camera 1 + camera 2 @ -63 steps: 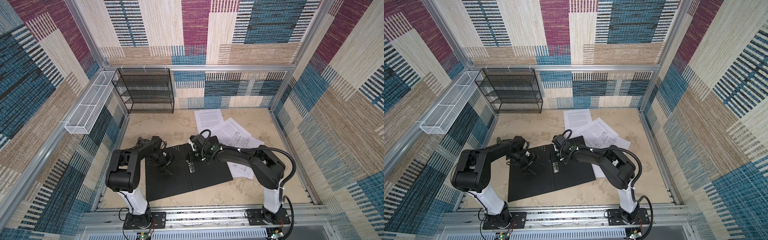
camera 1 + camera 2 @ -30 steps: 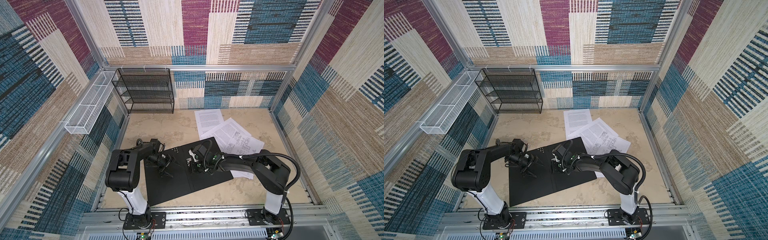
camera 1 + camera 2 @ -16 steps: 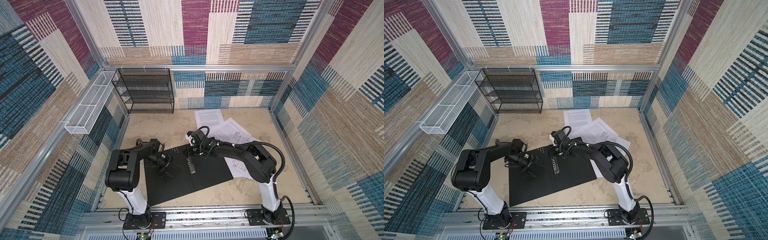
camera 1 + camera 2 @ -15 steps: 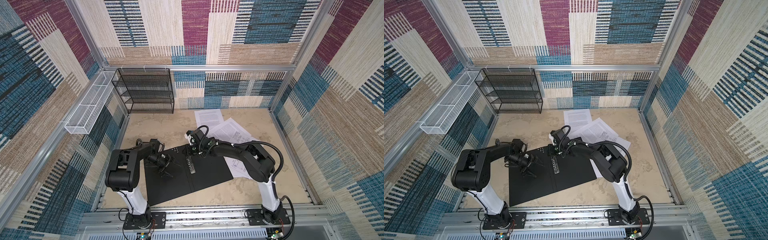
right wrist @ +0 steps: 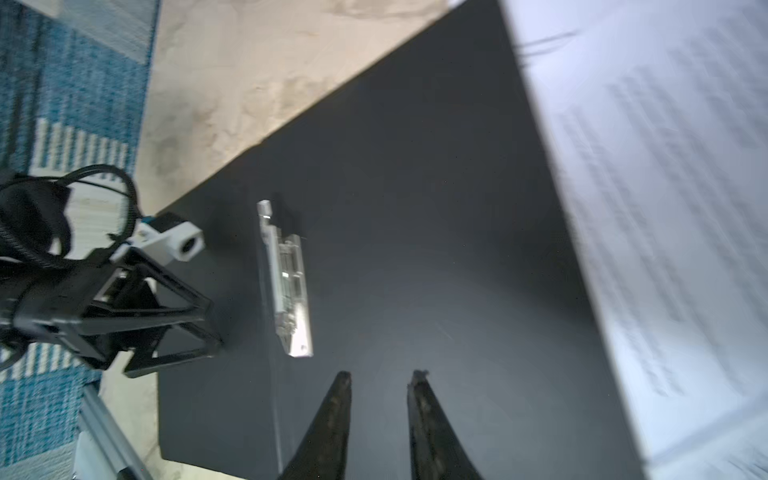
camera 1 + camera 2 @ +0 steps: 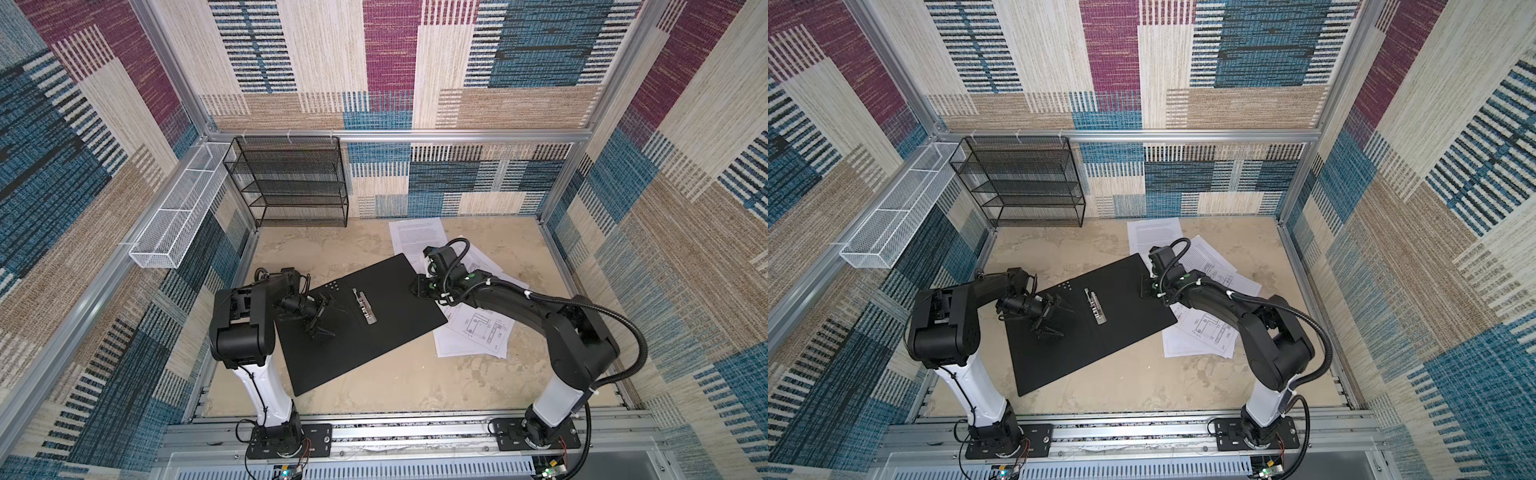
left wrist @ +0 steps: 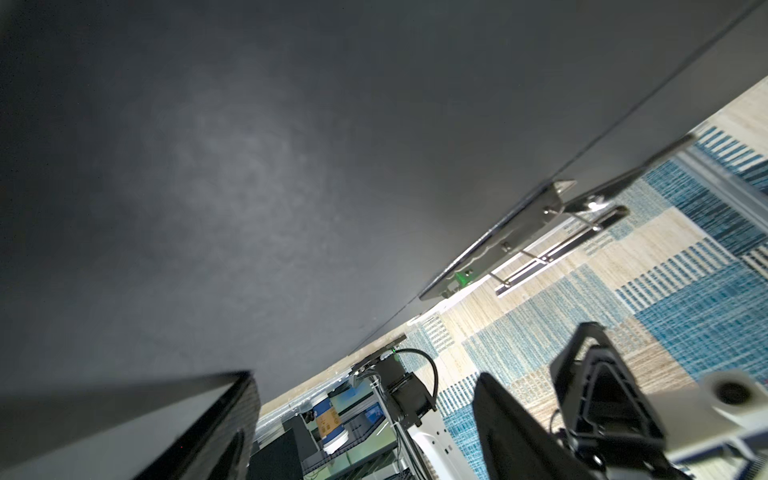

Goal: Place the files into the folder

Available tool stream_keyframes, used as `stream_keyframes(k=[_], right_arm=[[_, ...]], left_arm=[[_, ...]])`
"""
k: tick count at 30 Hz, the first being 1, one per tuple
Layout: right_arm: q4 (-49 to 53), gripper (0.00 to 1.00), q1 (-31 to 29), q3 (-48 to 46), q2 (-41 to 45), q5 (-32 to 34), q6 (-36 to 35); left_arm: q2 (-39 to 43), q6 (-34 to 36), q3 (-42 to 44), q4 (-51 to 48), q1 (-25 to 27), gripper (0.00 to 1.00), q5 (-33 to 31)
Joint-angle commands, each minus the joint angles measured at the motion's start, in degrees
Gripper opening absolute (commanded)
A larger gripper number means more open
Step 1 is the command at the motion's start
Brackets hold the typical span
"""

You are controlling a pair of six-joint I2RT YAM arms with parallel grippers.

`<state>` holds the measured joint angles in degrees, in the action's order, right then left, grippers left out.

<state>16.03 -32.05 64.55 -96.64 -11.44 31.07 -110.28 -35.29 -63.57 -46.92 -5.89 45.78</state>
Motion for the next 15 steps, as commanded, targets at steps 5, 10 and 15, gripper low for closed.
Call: stream_keyframes(k=[5,10,15], right_arm=[[3.9,0.58,9.4,-8.4,8.3,7.7,1.4],[3.1,0.84,14.8,-11.8,10.1,9.6,3.3],[1.1,0.95,19.9,-14.6,11.2,9.1,4.3]], left_arm=[[-0.7,5.2,0.9,-1.9,-0.6,0.82,-18.5],[-0.7,8.1,-0.2,-5.7,-3.9,0.82,-22.7],[-1.8,8.5,-5.1,-5.5,-5.4,0.81,-21.7]])
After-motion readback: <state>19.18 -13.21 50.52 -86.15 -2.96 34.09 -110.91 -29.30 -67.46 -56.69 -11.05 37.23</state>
